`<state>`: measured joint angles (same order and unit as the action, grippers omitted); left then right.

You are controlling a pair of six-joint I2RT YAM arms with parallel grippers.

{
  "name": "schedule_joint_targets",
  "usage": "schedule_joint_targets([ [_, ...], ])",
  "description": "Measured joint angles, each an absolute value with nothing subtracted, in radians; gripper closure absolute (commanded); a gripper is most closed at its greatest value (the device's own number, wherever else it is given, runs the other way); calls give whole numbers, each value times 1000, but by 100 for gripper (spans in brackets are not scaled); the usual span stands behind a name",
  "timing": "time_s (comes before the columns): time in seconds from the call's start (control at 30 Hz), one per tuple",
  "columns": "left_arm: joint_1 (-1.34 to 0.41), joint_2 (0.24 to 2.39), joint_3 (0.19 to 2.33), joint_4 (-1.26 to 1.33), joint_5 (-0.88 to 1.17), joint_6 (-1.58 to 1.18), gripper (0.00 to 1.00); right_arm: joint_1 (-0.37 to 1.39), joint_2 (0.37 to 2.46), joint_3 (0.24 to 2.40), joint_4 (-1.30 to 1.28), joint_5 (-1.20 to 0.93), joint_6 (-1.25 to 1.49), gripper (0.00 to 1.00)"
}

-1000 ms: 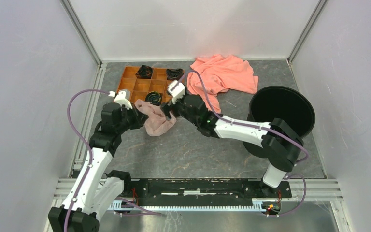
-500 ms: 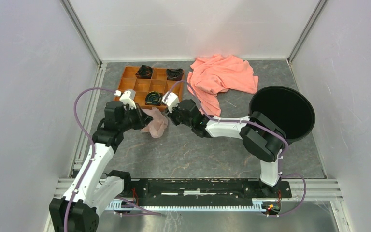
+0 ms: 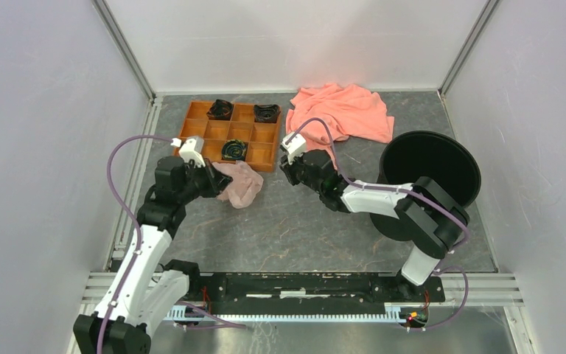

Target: Put the trash bags into the trash bin

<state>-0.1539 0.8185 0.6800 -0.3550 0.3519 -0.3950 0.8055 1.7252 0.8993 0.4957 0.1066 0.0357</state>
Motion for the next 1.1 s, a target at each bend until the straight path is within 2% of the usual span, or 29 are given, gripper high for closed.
schedule_joint_targets([
  [0.1,-159,784,677,-339,371,-395,98,810,1695,895,527,36,48,40],
  [0.2,-167,771,675,-327,395,-395,98,812,1662,862,579,-33,73,29],
  [0.4,-173,772,665,-303,454,-395,98,821,1671,846,691,-188,135,26],
  [0.6,-173,736,646,-254,554,-396,98,873,1749,894,681,-236,121,22],
  [0.63,-173,720,640,-245,573,-397,98,880,1753,897,678,-236,116,25],
  [0.67,-173,702,633,-231,590,-397,98,885,1755,897,675,-236,110,35],
  [0.73,-174,665,620,-208,623,-398,98,887,1757,898,673,-234,103,69],
  [0.83,-175,618,610,-178,663,-407,98,886,1770,908,672,-226,97,97],
  [0.97,-176,567,611,-163,662,-452,98,885,1786,912,662,-201,99,100],
  [1.1,-178,556,695,-314,479,-559,98,885,1781,912,632,-160,77,100],
])
